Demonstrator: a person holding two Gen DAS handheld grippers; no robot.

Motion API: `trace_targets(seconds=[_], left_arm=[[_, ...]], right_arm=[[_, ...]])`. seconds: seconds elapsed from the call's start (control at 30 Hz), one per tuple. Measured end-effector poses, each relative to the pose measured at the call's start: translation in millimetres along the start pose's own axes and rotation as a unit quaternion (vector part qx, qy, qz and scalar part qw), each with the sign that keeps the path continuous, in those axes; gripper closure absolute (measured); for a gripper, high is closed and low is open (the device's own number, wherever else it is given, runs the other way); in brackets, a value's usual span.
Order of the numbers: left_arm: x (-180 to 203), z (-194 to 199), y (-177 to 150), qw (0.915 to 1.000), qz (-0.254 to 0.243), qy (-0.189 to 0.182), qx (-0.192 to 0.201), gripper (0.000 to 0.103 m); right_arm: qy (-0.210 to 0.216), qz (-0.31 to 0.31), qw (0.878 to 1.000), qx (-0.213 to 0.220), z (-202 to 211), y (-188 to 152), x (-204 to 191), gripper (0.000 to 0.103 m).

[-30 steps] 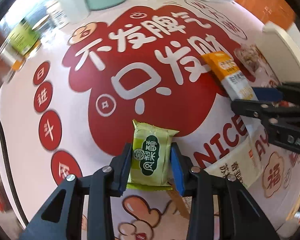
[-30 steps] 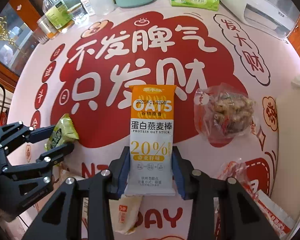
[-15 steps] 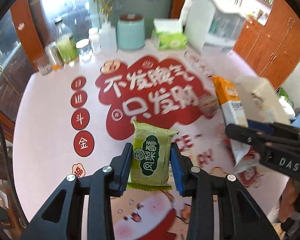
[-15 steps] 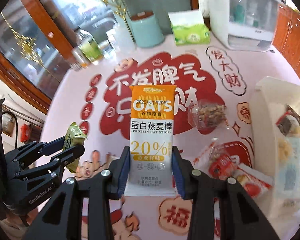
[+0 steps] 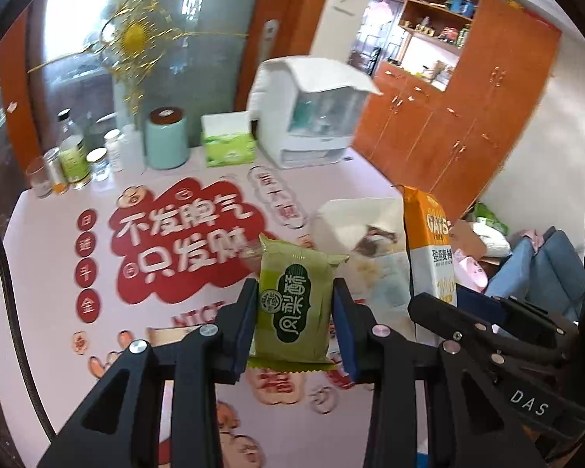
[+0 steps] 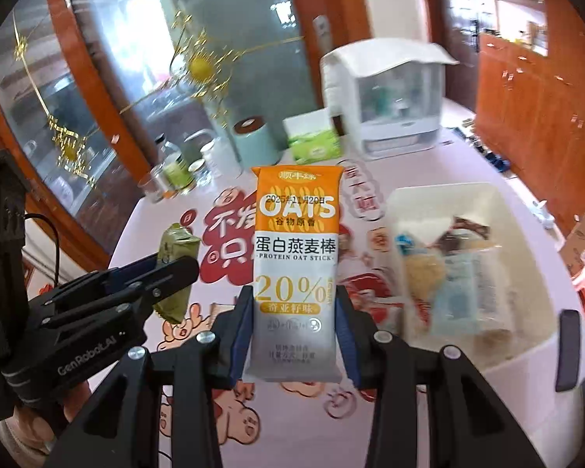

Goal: Organize snacks
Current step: 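Carry both packs into the white tray and open both tools to release them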

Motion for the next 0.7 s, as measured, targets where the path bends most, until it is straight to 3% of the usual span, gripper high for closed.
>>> trace_targets(seconds=[0.33, 0.7], left_arm=[[93.4, -29.9, 2.9, 0.9998, 0.009, 0.005, 0.015, 0.068], [189.2, -122.7, -9.6, 0.9984, 0.047, 0.022, -0.022, 0.068]], right_arm=[[-0.013, -0.039, 0.999, 0.030, 36.2, -3.3, 112.6, 0.063], [-0.002, -0.059, 0.998, 0.007, 18.4, -12.2, 228.7, 0.063]])
Point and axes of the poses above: each gripper's, at about its wrist camera, not at the fingertips, and z roughly against the way its jaws point, x to its right, y to its top, the point moved 8 cm from there along -z, roughly the way its jaws point, and after that the axes turned 10 degrees about z, right-handed, at the moved point
